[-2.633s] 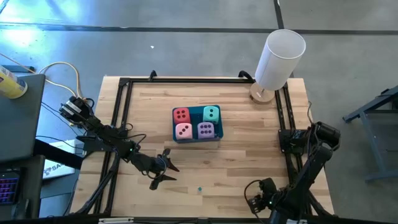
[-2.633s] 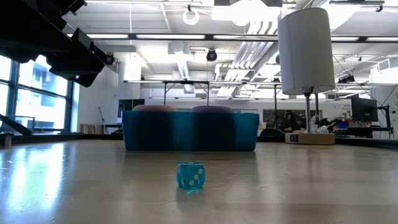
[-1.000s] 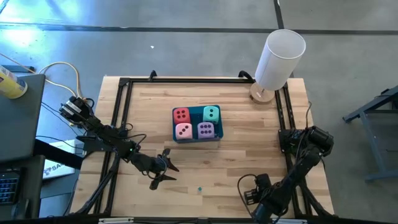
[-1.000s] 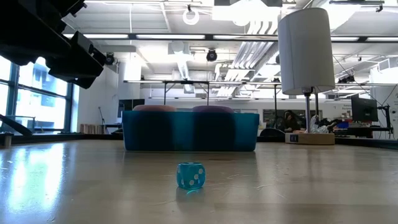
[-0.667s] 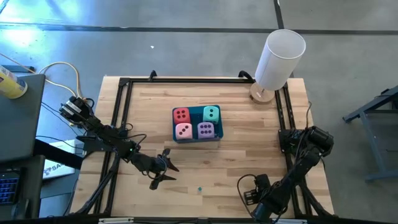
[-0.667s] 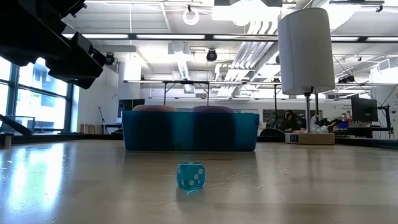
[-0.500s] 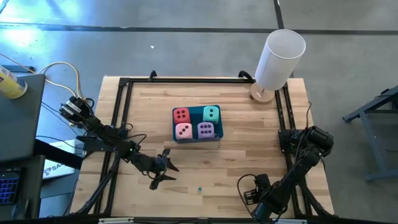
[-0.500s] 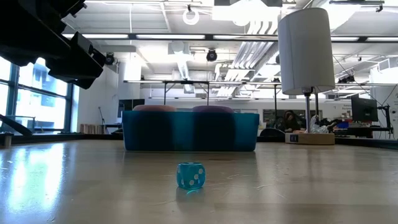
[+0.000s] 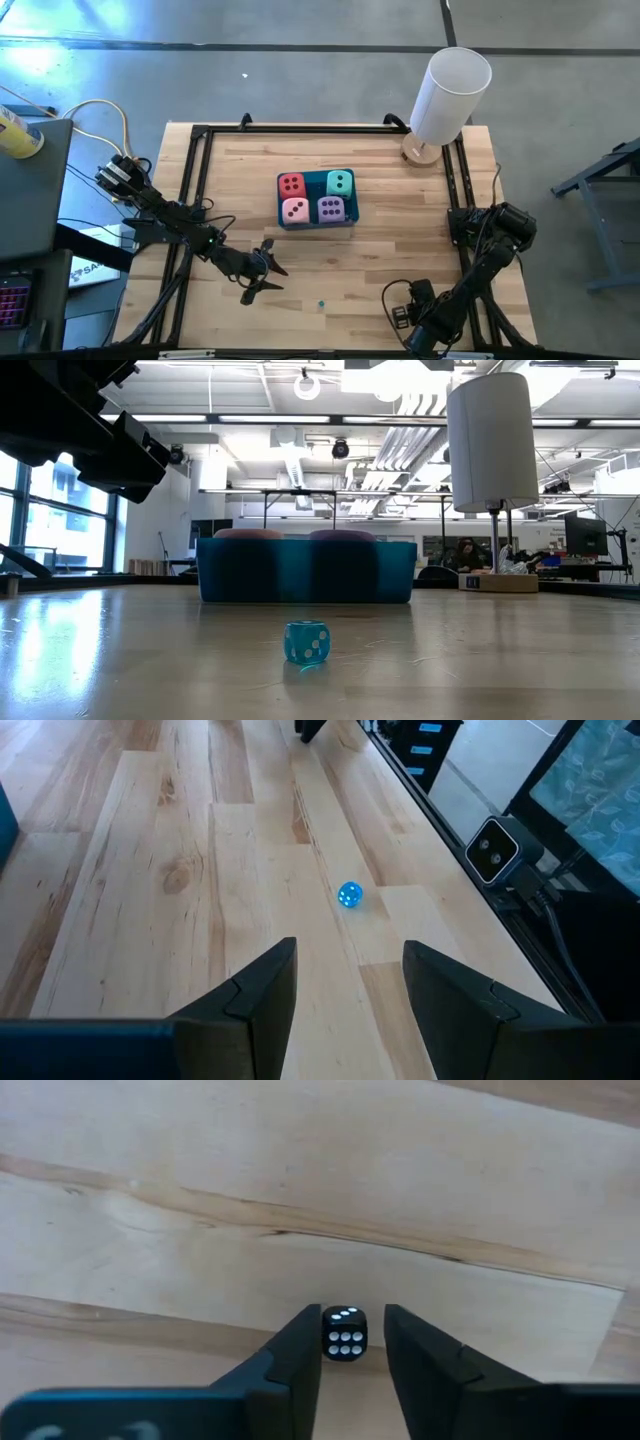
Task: Pick & Place Dice
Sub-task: Put the black die into the blue bin
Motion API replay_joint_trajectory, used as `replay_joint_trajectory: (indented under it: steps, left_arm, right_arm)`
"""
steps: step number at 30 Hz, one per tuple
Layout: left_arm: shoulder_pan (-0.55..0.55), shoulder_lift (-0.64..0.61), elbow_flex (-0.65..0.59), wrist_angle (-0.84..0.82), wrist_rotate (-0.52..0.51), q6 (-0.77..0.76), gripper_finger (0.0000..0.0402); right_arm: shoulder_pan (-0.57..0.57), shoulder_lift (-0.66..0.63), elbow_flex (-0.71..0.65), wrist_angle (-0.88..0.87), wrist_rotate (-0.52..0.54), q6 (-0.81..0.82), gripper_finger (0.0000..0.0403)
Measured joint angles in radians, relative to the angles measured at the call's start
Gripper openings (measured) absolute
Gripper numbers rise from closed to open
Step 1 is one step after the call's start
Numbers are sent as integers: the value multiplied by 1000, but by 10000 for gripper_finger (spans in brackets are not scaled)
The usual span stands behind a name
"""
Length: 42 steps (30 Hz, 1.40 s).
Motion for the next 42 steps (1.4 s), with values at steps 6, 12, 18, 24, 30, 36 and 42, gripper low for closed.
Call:
replay_joint_trajectory:
  steps: [6, 12, 18, 24, 30, 36, 42]
  left_arm:
    - [0, 0, 0, 0, 0, 0, 179]
    - [0, 0, 0, 0, 0, 0, 179]
    - [0, 0, 0, 0, 0, 0, 179]
    - [0, 0, 0, 0, 0, 0, 179]
    - [0, 0, 0, 0, 0, 0, 179]
    - [0, 0, 0, 0, 0, 0, 179]
    - [0, 0, 0, 0, 0, 0, 179]
  right_arm:
    - [0, 0, 0, 1, 0, 0, 82]
    - [0, 0, 1, 1, 0, -1, 61]
    - [0, 0, 2, 1, 1, -16, 47]
    - [0, 0, 2, 14, 112, -61, 48]
    - [-5, 0, 2, 55, 230, -116, 46]
    - [-37, -14, 2, 141, 349, -246, 46]
    - [-105, -27, 2, 235, 480, -461, 47]
